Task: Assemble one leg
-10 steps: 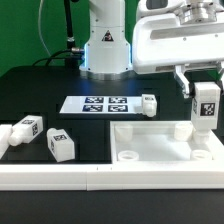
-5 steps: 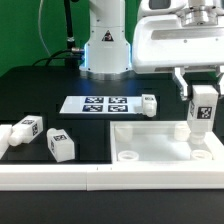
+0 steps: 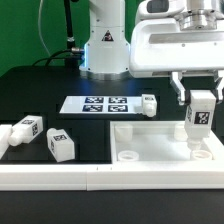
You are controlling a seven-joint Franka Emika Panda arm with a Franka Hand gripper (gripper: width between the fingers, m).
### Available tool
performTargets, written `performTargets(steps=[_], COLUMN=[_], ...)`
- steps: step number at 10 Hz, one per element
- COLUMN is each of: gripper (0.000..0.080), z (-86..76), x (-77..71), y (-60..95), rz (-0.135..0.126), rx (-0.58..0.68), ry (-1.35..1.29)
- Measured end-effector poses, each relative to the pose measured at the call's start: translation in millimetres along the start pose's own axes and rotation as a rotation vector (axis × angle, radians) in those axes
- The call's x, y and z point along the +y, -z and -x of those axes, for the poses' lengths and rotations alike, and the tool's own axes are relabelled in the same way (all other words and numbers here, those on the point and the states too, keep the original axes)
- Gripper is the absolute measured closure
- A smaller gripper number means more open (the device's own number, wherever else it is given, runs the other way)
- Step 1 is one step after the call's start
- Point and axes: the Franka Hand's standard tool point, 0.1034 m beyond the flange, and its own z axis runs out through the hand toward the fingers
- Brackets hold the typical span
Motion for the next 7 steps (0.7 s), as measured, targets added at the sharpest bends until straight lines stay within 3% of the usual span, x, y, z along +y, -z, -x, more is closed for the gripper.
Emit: performTargets(steps=[3,7], gripper=[0.0512,0.0512], z=[-1.3,3.4], x=[-8.0,-19.5], y=[-7.8,-4.8], rz=[-0.003,-0.013], rx=[0.024,0.028], ry=[0.007,0.020])
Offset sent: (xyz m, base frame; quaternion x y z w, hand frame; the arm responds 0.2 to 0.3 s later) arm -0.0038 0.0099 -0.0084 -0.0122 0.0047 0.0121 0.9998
